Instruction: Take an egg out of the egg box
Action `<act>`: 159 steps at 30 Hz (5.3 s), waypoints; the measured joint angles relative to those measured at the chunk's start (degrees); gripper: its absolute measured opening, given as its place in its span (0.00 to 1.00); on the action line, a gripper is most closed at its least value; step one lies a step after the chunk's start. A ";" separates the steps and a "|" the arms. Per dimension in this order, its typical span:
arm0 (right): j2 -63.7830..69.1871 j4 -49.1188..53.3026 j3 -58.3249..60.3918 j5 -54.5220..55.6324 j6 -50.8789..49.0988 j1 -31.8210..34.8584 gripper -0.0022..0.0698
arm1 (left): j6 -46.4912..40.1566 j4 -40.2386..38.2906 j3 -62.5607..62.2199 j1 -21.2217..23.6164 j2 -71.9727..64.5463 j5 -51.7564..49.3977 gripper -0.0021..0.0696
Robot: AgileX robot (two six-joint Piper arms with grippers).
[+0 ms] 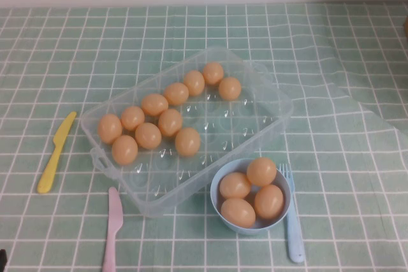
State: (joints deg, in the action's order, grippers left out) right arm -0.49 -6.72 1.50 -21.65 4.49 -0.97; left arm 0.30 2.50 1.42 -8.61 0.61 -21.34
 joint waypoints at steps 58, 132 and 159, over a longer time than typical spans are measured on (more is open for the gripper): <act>0.00 0.00 0.00 0.00 0.00 0.00 0.01 | 9.97 -27.79 0.00 0.00 0.00 13.15 0.02; 0.00 0.00 0.00 0.00 0.00 0.00 0.01 | -10.14 -0.74 -84.49 -17.74 -104.18 -41.32 0.62; 0.00 0.00 0.00 0.00 0.00 0.00 0.01 | -8.17 5.63 -86.34 -17.74 -111.00 -37.53 0.64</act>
State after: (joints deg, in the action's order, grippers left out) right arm -0.49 -6.72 1.50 -21.65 4.49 -0.97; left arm -7.87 8.13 -84.93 -26.34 -110.40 -58.87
